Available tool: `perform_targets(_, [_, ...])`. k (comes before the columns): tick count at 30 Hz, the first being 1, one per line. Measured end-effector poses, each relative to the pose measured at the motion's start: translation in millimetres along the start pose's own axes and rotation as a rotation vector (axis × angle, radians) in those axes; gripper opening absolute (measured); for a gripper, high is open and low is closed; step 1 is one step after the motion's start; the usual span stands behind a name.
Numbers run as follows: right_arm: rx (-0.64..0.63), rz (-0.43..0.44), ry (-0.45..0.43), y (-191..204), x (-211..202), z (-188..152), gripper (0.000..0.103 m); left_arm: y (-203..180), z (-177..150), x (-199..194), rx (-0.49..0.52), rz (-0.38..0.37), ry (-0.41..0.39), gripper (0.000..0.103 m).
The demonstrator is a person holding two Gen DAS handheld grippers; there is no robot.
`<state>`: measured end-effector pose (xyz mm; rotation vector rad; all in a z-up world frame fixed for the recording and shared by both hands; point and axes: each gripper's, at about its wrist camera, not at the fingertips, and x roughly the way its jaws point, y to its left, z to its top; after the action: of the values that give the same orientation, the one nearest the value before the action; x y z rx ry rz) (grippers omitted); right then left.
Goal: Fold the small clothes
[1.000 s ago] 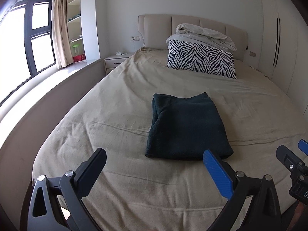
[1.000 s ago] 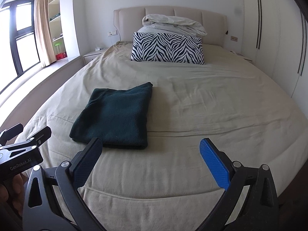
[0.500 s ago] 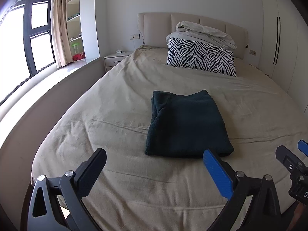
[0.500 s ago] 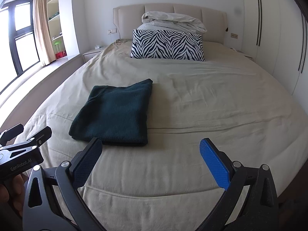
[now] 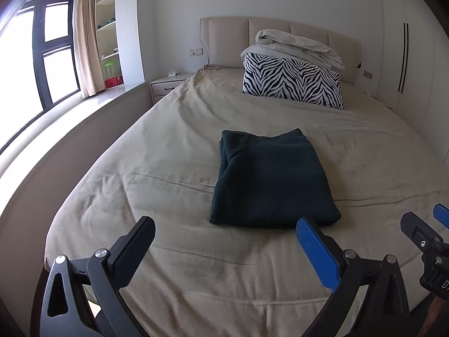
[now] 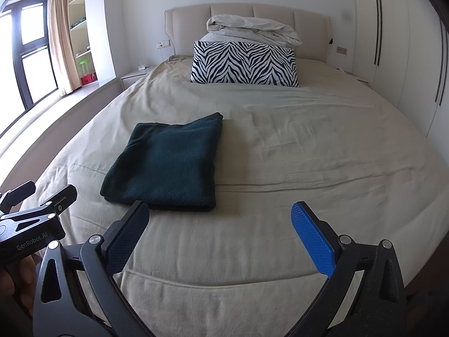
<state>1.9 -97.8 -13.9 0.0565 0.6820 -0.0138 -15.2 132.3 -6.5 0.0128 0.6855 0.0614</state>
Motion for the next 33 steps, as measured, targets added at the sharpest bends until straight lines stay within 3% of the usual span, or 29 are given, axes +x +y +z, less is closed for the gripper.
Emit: perform_targets(33, [0.001,0.001,0.006,-1.8,1.0,-4.2,0.103,-1.5,-1.8,0.7,0.002,-0.001,0.004,0.103])
